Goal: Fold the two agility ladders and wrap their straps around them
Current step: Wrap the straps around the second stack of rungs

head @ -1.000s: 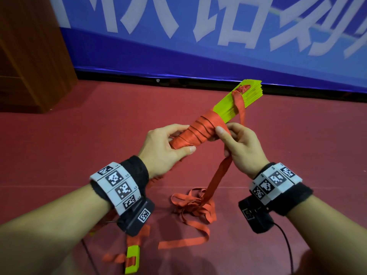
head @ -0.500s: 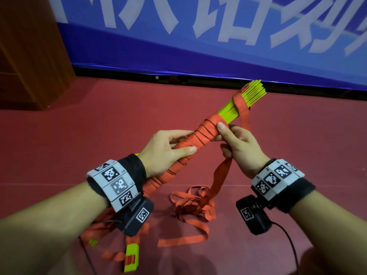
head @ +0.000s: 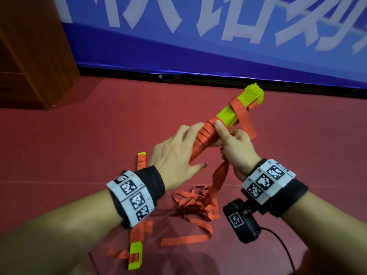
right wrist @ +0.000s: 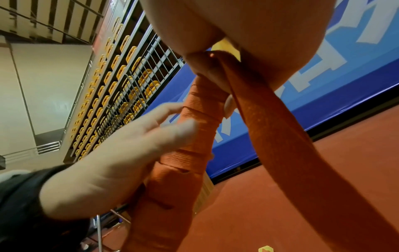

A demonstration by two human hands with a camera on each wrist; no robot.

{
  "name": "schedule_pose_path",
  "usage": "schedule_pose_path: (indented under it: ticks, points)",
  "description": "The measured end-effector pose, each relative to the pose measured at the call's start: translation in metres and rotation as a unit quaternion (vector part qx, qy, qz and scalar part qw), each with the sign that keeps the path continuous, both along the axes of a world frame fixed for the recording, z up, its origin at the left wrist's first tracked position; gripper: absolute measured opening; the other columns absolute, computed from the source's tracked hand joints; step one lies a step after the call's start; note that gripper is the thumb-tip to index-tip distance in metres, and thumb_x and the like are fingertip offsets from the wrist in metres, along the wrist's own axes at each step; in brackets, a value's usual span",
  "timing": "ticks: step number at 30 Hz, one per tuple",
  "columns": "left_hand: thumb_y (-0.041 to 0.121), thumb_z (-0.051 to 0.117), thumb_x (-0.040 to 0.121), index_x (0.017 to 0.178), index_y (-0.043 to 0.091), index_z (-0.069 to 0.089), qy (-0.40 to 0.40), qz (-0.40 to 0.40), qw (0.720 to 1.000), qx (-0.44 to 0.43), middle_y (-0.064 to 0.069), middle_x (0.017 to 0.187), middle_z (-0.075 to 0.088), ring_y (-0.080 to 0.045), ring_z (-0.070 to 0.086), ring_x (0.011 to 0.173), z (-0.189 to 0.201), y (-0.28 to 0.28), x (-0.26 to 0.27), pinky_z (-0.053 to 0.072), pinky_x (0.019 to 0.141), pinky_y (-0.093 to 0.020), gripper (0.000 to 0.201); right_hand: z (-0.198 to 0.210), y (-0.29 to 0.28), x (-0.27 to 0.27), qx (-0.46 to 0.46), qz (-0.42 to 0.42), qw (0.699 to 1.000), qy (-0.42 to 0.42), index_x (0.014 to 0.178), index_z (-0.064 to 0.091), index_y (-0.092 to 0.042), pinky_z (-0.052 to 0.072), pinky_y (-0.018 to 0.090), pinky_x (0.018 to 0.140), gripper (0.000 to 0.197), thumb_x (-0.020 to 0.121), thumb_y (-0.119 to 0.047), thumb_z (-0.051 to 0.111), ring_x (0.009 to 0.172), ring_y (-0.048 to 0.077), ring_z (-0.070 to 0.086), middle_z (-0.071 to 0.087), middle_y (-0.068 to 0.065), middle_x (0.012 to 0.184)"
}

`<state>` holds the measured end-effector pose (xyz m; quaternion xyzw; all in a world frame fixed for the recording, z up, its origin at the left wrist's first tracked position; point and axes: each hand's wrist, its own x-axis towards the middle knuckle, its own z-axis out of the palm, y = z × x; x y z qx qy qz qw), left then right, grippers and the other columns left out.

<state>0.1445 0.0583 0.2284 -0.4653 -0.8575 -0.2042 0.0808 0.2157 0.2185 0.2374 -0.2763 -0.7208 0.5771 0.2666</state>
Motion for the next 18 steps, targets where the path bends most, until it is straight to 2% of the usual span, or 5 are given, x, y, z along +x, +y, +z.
schedule_pose_path:
  ticks: [2,7,12,15,18]
  points:
    - [0.053,0.076,0.080,0.148,0.036,0.017,0.050,-0.003,0.999,-0.006,0.005,0.136,0.040,-0.025,0.063,0.104,-0.005,0.004,0.004,0.052,0.071,-0.038,0.091,0.001,0.000,0.001,0.003,-0.013,1.000,0.004,0.064,0.062,-0.005,0.035,0.027,0.057,0.058,0.098,-0.052,0.058,0.038,0.000,0.046,0.062,-0.001,0.051]
    - [0.026,0.078,0.077,0.145,0.034,0.025,0.102,0.000,0.995,-0.002,0.002,0.128,0.047,-0.023,0.062,0.097,-0.007,0.007,-0.003,0.052,0.062,-0.038,0.086,0.005,0.000,0.009,-0.003,-0.017,1.000,0.009,0.042,0.059,-0.015,0.037,0.021,0.053,0.065,0.096,-0.052,0.061,0.038,0.003,0.048,0.070,0.015,0.062]
    - [0.026,0.072,0.080,0.147,0.036,0.033,0.056,-0.007,0.998,0.025,0.007,0.127,0.051,-0.023,0.064,0.095,-0.010,0.003,-0.007,0.055,0.063,-0.037,0.078,0.007,0.001,0.013,0.034,0.020,0.999,-0.002,0.077,0.066,0.000,0.048,0.025,0.063,0.055,0.096,-0.052,0.063,0.054,0.012,0.067,0.074,0.011,0.068]
    - [0.028,0.071,0.081,0.149,0.032,0.037,0.060,-0.001,0.998,0.025,0.006,0.125,0.055,-0.026,0.067,0.089,-0.007,0.003,-0.006,0.056,0.061,-0.040,0.076,0.014,0.001,0.017,0.035,0.032,0.999,0.015,0.080,0.058,-0.009,0.039,0.013,0.048,0.036,0.097,-0.039,0.065,0.040,0.003,0.055,0.072,0.016,0.069]
    - [0.031,0.071,0.082,0.149,0.032,0.040,0.055,0.013,0.998,0.027,0.006,0.122,0.058,-0.028,0.068,0.085,0.001,0.002,-0.005,0.055,0.061,-0.039,0.074,0.017,0.003,0.020,0.016,0.038,0.999,0.025,0.092,0.055,-0.007,0.037,0.015,0.042,0.034,0.095,-0.039,0.068,0.037,0.007,0.047,0.068,0.013,0.061]
